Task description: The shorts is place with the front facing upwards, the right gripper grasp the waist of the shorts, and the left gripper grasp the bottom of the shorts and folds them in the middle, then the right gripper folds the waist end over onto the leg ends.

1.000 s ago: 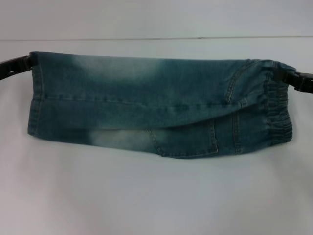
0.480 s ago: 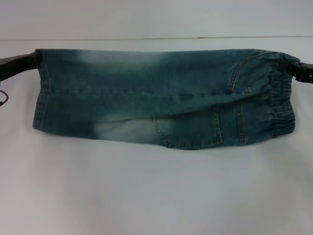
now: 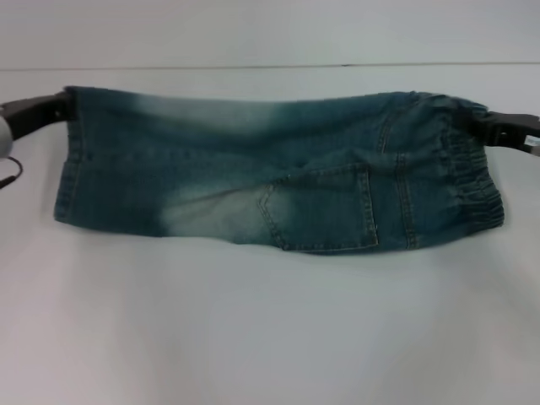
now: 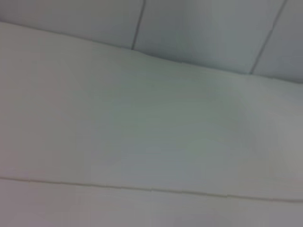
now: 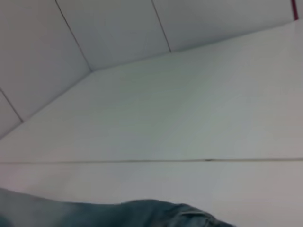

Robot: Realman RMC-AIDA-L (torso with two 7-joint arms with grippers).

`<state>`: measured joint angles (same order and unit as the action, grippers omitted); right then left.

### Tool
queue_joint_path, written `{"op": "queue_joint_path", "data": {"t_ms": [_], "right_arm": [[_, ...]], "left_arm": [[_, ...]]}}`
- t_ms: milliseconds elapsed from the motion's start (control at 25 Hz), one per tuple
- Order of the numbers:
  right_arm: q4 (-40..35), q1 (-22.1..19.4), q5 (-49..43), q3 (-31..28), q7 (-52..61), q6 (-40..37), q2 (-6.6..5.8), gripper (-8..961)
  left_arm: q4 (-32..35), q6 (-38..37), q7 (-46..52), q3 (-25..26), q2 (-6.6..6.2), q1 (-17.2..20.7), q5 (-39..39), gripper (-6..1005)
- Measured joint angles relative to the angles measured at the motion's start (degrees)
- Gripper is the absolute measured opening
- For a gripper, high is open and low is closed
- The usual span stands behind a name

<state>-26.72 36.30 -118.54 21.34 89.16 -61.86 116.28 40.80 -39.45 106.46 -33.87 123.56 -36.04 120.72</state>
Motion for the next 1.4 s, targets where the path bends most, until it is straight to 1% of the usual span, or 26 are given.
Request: {"op": "queue_joint_path", "data": {"t_ms": [80, 160, 200, 320, 400, 440, 560, 720, 840, 880, 960, 1000, 1080, 1160, 1280, 1360, 1400], "right_arm": [[1.1, 0.9, 0.0, 1.0, -0.3, 2.1, 0.35, 64], [2.3, 1.5, 0.0, 1.9, -0.8, 4.2, 0.78, 65], [2.8, 1.8, 0.0, 2.2, -1.0, 5.2, 1.03, 102], [2.9, 1.9, 0.0, 2.3, -1.3, 6.2, 1.59, 215], [2.8, 1.6, 0.0, 2.3, -1.1, 5.9, 1.65, 300], [2.6, 1.4, 0.0, 2.1, -0.9, 5.4, 1.62, 348], [2.1, 0.8, 0.2, 1.7, 0.1, 3.8, 1.09, 493], [-0.1, -0.3, 0.3, 2.1, 3.4, 2.6, 0.29, 660], [-2.1, -1.1, 0.2, 2.3, 5.7, 1.0, -0.54, 781], [-2.8, -1.3, 0.2, 2.3, 6.4, 0.0, -0.79, 818], [-4.4, -1.7, 0.0, 2.3, 8.5, -2.4, -1.58, 893], [-5.2, -1.8, -0.3, 2.5, 9.9, -3.8, -2.07, 931], [-7.1, -2.1, -1.4, 3.2, 13.5, -7.3, -3.37, 930], [-9.3, -2.2, -2.8, 4.1, 18.7, -11.7, -5.11, 930], [-11.4, -2.2, -4.0, 5.0, 26.5, -18.8, -7.85, 928], [-12.5, -2.1, -4.1, 6.2, 31.4, -24.1, -9.63, 928], [-13.3, -2.0, -4.1, 7.4, 33.6, -26.5, -10.33, 927]], "left_arm": [[-0.5, -1.8, -3.3, -1.0, -0.06, -0.1, -0.9, 2], [-0.5, -2.5, -5.9, -1.6, 0.32, 0.3, -3.4, 2], [-0.6, -2.3, -7.1, -1.8, 0.55, 0.7, -5.1, 2], [-1.6, -2.3, -10.5, -2.4, 0.45, 1.7, -9.2, 113], [-1.8, -2.2, -11.7, -2.3, 0.39, 2.5, -10.7, 187], [-1.7, -2.2, -12.1, -2.2, 0.39, 2.9, -11.4, 207], [-1.2, -2.9, -12.6, -2.1, 0.39, 4.4, -13.2, 269], [-0.6, -5.3, -12.8, -1.5, 0.31, 6.0, -14.2, 351], [1.1, -10.2, -13.3, -1.3, 0.35, 8.1, -15.3, 412], [1.5, -12.8, -14.0, -1.2, 0.36, 8.6, -16.0, 489], [2.0, -18.8, -16.4, -0.5, 0.37, 9.9, -17.7, 643], [2.1, -22.5, -17.9, 0.1, 0.37, 10.4, -18.4, 684], [2.2, -29.7, -20.4, 1.2, 0.34, 11.3, -18.7, 767], [2.4, -35.3, -22.3, 1.5, 0.24, 11.9, -18.4, 849], [3.1, -43.5, -25.8, 1.0, 0.15, 13.0, -16.1, 894], [3.8, -47.4, -26.8, 0.9, 0.14, 12.9, -12.7, 923], [4.1, -49.2, -27.0, 0.9, 0.12, 12.7, -10.4, 938]]}}
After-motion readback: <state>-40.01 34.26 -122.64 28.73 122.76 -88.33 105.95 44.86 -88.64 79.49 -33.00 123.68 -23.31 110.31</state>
